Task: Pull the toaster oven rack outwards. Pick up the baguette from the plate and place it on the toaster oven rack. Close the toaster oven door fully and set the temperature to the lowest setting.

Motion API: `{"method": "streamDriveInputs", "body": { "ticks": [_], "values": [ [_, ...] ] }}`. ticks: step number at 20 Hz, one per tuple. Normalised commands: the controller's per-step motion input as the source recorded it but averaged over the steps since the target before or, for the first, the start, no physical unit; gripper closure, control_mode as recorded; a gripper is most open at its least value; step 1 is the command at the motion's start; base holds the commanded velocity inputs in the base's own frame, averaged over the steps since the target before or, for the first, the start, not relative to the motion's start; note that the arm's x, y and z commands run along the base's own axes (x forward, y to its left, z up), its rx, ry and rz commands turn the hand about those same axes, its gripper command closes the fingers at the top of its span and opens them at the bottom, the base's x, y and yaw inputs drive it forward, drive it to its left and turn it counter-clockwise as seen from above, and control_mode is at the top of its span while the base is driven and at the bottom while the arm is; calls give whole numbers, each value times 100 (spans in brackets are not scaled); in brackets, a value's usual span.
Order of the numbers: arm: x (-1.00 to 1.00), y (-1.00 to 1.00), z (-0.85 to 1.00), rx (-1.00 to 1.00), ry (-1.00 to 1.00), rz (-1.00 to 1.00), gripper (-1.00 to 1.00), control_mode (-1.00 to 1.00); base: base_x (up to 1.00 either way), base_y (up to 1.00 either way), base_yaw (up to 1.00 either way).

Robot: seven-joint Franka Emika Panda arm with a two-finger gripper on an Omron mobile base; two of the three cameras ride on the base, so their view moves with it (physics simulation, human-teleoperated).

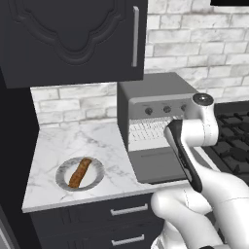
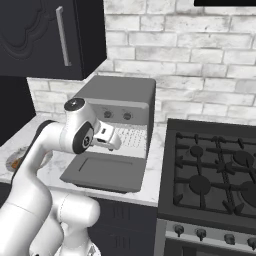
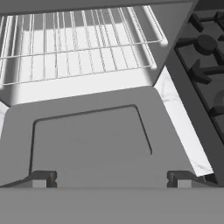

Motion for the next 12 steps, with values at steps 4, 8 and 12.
{"method": "streamDriveInputs", "body": {
  "ticks": [4,8,12],
  "values": [
    [24,0,-4,-1,-4,0,-100,-100,0,0,0],
    [32,0,-7,-1,-11,0,-100,-100,0,0,0],
    [31,0,-12,0,-14,0,-100,-100,0,0,0]
  ]
}}
